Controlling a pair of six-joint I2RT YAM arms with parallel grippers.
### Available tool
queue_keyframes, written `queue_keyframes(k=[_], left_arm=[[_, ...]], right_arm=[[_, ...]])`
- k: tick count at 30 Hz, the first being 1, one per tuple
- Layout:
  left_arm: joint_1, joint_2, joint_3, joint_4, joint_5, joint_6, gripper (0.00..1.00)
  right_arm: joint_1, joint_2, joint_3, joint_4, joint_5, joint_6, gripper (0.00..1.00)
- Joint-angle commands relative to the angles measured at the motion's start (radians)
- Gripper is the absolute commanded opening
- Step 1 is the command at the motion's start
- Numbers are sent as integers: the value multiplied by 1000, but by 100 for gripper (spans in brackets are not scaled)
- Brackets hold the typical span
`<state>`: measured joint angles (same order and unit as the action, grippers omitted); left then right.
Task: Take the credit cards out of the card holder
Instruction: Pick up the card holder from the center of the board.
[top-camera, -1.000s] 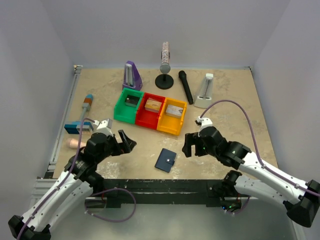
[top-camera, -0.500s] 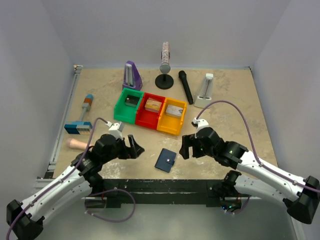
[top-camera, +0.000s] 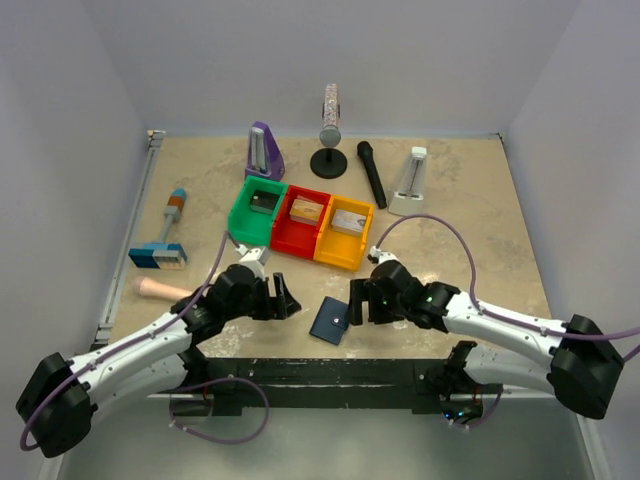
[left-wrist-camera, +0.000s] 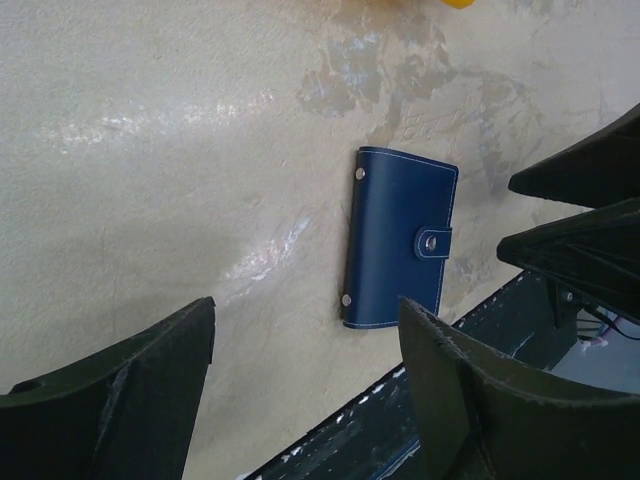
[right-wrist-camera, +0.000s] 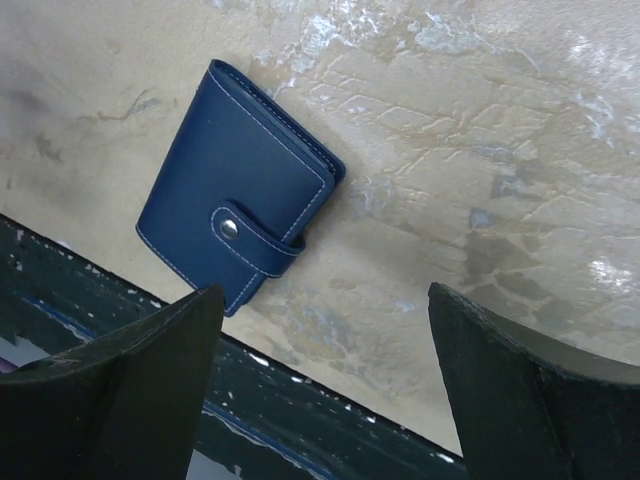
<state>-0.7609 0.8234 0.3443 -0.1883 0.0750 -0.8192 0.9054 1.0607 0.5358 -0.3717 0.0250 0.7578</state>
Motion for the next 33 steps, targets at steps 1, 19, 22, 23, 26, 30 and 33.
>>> queue_keyframes(k=[1, 19, 22, 23, 26, 30, 33], left_arm=[[-5, 57, -14, 124, 58, 8, 76], [-32, 238, -1, 285, 141, 25, 64], [-44, 255, 9, 283, 138, 35, 59], [-48, 261, 15, 280, 138, 40, 59], [-60, 283, 24, 274, 135, 46, 56], [-69, 302, 33, 263, 131, 54, 54], [-75, 319, 41, 263, 132, 60, 52]], right_arm=[[6, 35, -7, 123, -22, 90, 86], [-11, 186, 1, 230, -74, 147, 59], [-29, 196, -14, 267, -103, 153, 57], [-36, 200, -20, 284, -111, 155, 56], [-49, 212, -37, 323, -132, 166, 53], [-65, 226, -54, 356, -151, 173, 49], [-74, 237, -59, 367, -161, 176, 48]])
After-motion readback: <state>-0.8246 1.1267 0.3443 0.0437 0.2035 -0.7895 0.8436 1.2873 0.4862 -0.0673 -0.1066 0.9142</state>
